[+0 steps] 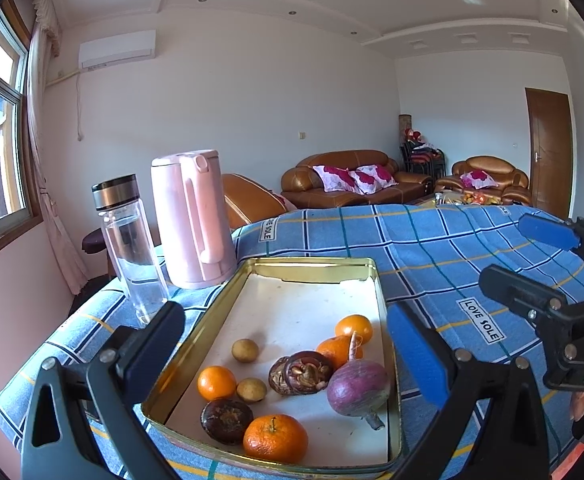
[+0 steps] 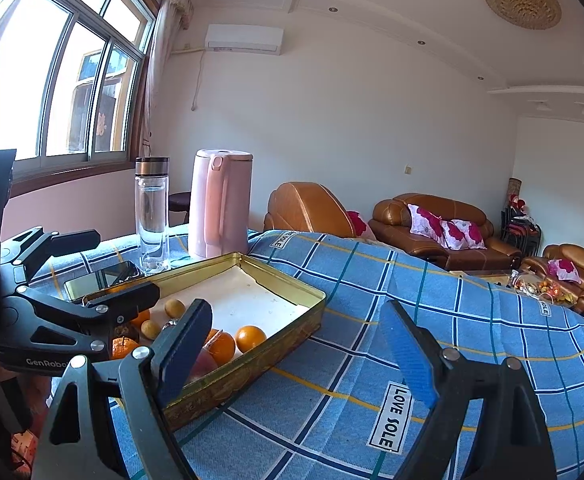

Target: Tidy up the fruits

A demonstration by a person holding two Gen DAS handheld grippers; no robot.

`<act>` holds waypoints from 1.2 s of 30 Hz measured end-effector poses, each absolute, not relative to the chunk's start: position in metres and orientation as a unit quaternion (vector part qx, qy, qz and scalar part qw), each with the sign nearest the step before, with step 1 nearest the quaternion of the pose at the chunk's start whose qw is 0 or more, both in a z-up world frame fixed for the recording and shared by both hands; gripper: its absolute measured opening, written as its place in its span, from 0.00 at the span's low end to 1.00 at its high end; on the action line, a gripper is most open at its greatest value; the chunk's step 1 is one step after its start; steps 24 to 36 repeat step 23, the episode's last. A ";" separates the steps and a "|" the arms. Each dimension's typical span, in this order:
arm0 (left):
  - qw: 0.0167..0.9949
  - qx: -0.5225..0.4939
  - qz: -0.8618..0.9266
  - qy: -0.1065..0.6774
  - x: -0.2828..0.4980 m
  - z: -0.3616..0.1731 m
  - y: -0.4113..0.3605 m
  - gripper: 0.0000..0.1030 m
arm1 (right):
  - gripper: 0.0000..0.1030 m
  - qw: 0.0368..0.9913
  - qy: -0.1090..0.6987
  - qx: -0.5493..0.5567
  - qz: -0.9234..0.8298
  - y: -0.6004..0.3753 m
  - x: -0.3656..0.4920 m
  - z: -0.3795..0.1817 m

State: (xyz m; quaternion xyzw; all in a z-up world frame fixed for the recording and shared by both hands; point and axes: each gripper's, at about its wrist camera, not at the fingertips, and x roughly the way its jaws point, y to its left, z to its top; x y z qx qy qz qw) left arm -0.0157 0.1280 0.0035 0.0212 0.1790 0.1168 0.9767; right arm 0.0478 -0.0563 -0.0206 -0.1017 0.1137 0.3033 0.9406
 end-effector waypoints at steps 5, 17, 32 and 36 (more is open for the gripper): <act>0.978 0.018 0.111 0.177 -0.016 0.005 0.125 1.00 | 0.84 0.943 0.106 -0.100 0.300 -0.061 0.045 -0.018; 0.977 0.008 0.111 0.181 -0.014 0.005 0.126 1.00 | 0.84 0.943 0.108 -0.099 0.299 -0.064 0.045 -0.020; 0.978 0.011 0.106 0.180 -0.014 0.003 0.123 1.00 | 0.84 0.943 0.112 -0.096 0.299 -0.066 0.047 -0.021; 0.978 0.011 0.106 0.180 -0.014 0.003 0.123 1.00 | 0.84 0.943 0.112 -0.096 0.299 -0.066 0.047 -0.021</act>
